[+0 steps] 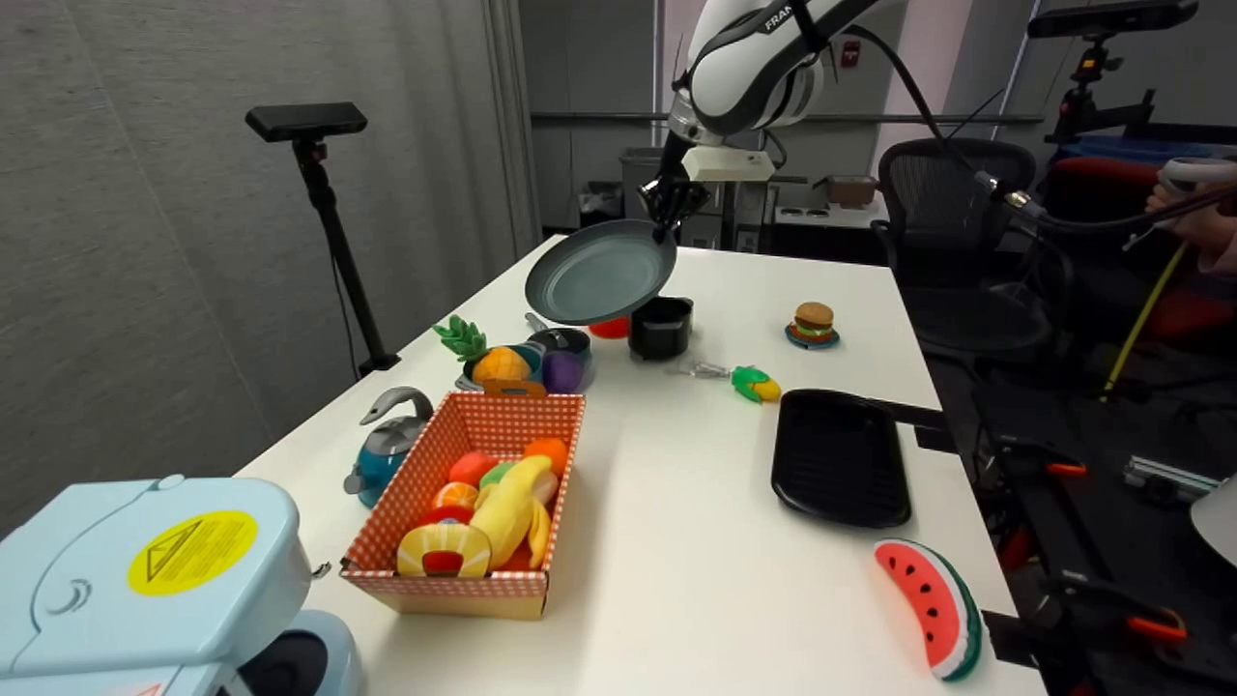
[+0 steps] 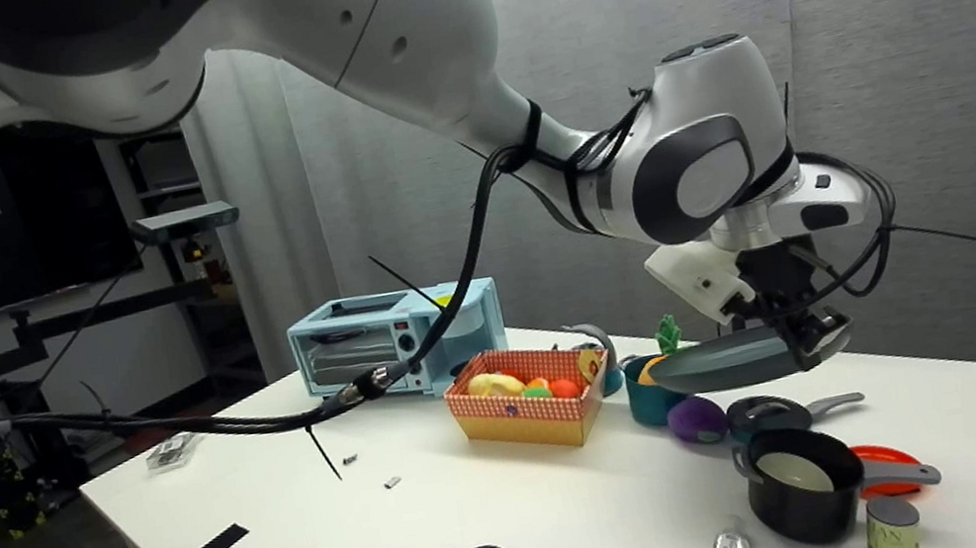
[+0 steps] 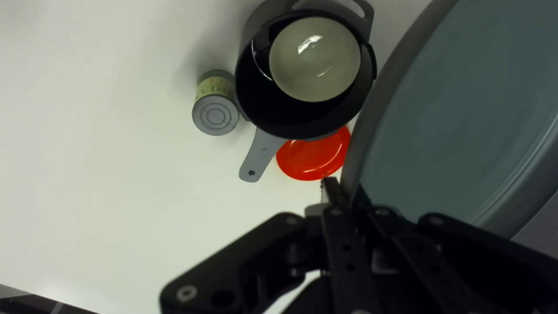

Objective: Put the white bowl in the black pot then place the plate over the pot

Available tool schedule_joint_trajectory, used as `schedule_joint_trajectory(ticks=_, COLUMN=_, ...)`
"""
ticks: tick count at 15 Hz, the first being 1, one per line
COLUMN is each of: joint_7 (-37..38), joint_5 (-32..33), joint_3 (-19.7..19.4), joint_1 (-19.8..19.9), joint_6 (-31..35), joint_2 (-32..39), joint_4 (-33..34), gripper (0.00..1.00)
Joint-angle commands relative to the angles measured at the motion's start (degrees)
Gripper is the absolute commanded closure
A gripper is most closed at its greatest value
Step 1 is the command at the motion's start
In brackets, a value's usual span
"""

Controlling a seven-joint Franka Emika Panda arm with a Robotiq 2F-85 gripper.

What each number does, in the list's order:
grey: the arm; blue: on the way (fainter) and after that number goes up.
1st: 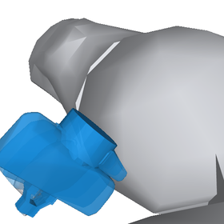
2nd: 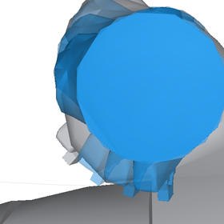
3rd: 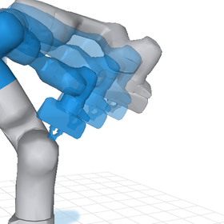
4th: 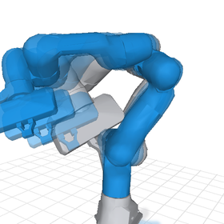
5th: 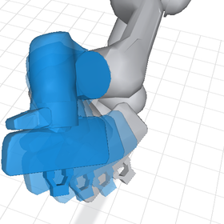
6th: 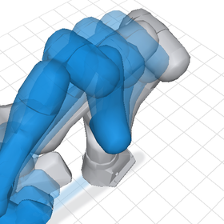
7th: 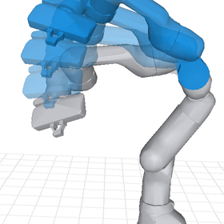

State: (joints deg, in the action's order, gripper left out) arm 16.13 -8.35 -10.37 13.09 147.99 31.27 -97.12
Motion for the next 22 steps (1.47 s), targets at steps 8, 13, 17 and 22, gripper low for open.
schedule_joint_trajectory(ticks=8, joint_7=3.96, joint_5=-3.22, joint_3=-1.16, joint_1=0.08, joint_6=6.88, joint_2=-1.72, joint_4=-3.86, gripper=0.98)
schedule_joint_trajectory(ticks=13, joint_7=4.55, joint_5=-3.95, joint_3=-1.87, joint_1=-0.11, joint_6=10.44, joint_2=-2.12, joint_4=-7.49, gripper=0.98)
schedule_joint_trajectory(ticks=17, joint_7=4.88, joint_5=-3.86, joint_3=-2.34, joint_1=-0.13, joint_6=10.64, joint_2=-1.6, joint_4=-8.86, gripper=0.98)
schedule_joint_trajectory(ticks=22, joint_7=4.58, joint_5=-3.82, joint_3=-2.57, joint_1=0.11, joint_6=10.4, joint_2=-1.47, joint_4=-10.32, gripper=0.98)
